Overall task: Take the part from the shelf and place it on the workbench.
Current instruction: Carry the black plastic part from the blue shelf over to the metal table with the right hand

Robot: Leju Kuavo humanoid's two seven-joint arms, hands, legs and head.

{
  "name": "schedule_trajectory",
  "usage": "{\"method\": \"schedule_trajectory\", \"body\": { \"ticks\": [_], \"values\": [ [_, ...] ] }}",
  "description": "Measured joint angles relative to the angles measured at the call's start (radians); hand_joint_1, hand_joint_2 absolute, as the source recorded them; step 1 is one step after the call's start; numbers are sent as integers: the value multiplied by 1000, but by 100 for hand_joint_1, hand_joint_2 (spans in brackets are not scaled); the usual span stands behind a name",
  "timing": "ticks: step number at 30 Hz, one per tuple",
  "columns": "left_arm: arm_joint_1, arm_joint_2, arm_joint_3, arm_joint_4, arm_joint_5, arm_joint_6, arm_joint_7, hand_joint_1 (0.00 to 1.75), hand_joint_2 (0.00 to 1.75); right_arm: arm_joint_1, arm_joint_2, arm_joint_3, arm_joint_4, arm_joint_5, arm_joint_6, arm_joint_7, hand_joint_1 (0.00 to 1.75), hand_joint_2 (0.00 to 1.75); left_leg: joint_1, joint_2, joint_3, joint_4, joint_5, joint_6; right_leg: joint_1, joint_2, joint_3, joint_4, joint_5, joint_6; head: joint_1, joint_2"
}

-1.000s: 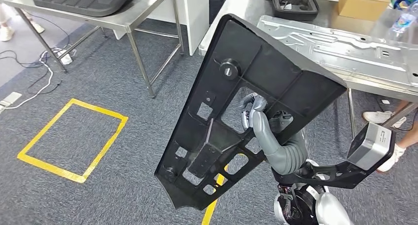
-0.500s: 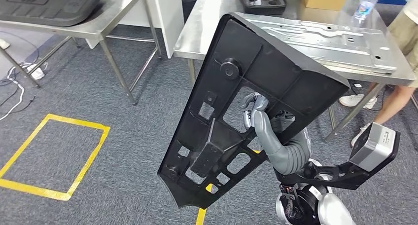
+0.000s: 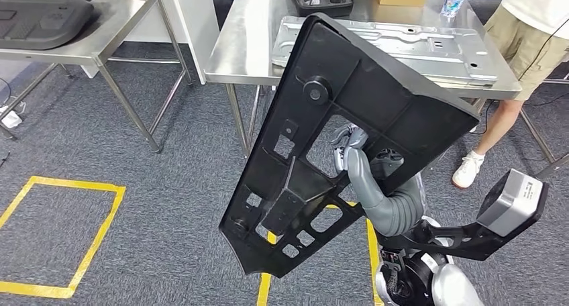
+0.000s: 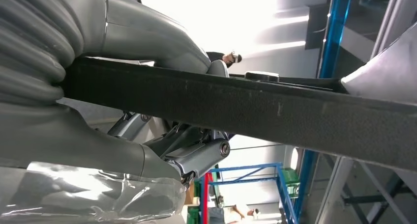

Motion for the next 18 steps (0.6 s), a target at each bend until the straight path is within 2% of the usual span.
{"method": "schedule_trajectory", "body": {
  "ticks": [2, 4, 5, 7, 8, 9, 10, 12, 14, 15, 18],
  "values": [
    [0, 0, 0, 0, 1, 2, -1, 0, 175, 1, 0, 0, -1, 3, -2, 0, 175, 175, 1, 3, 3, -5, 5, 8, -3, -2, 0, 0, -1, 11, 0, 0],
    [0, 0, 0, 0, 2, 4, 0, 0, 175, 1, 0, 0, -2, 5, -3, 0, 175, 175, 6, 6, 10, -12, 12, 20, -3, -14, -16, 38, -28, 19, 2, 0],
    [0, 1, 0, 0, 2, 5, 0, 0, 175, 1, -1, 0, -3, 6, -4, 0, 175, 175, 8, 8, 11, -14, 14, 24, -4, -22, -40, 92, -59, 22, 4, 0],
    [1, 1, 0, 0, 2, 5, 0, 0, 175, 4, -1, 0, -3, 7, -4, 0, 175, 175, 7, 12, 11, -14, 13, 27, -6, -28, -109, 237, -126, 28, 5, 0],
    [2, 1, 0, 0, 3, 5, 1, 0, 175, 5, -1, 0, -3, 7, -4, 0, 175, 175, 7, 15, 11, -13, 13, 27, -7, -29, -137, 294, -144, 31, 6, 0],
    [3, 1, 0, 0, 3, 5, 2, 0, 175, 6, -1, 0, -3, 7, -4, 0, 175, 175, 7, 16, 11, -13, 13, 26, -8, -30, -146, 310, -140, 33, 6, 0],
    [4, 1, 0, 0, 3, 5, 3, 0, 175, 7, -1, 0, -3, 7, -4, 1, 175, 175, 8, 18, 12, -13, 12, 25, -9, -31, -134, 285, -119, 34, 6, 0],
    [4, 1, 0, 0, 3, 5, 5, 0, 175, 6, -1, 0, -3, 7, -4, 1, 175, 175, 8, 18, 16, -12, 7, 19, -13, -39, -59, 137, -51, 34, 6, 0],
    [3, 1, 0, 0, 3, 5, 7, 0, 175, 5, -1, 0, -4, 7, -4, 1, 175, 175, 5, 18, 17, -9, 2, 9, -11, -46, 1, 21, -14, 28, 6, 0],
    [3, 1, 0, 0, 4, 5, 8, 0, 175, 5, -2, 0, -4, 7, -4, 1, 175, 175, 3, 19, 17, -8, 0, 4, -9, -47, 9, 3, -14, 23, 5, 0],
    [4, 1, 0, 0, 5, 5, 10, 0, 175, 5, -2, 0, -6, 7, -4, 2, 175, 175, 6, 19, 14, -2, -8, -12, -6, -42, 8, 2, -13, 4, 5, 0]
  ]
}}
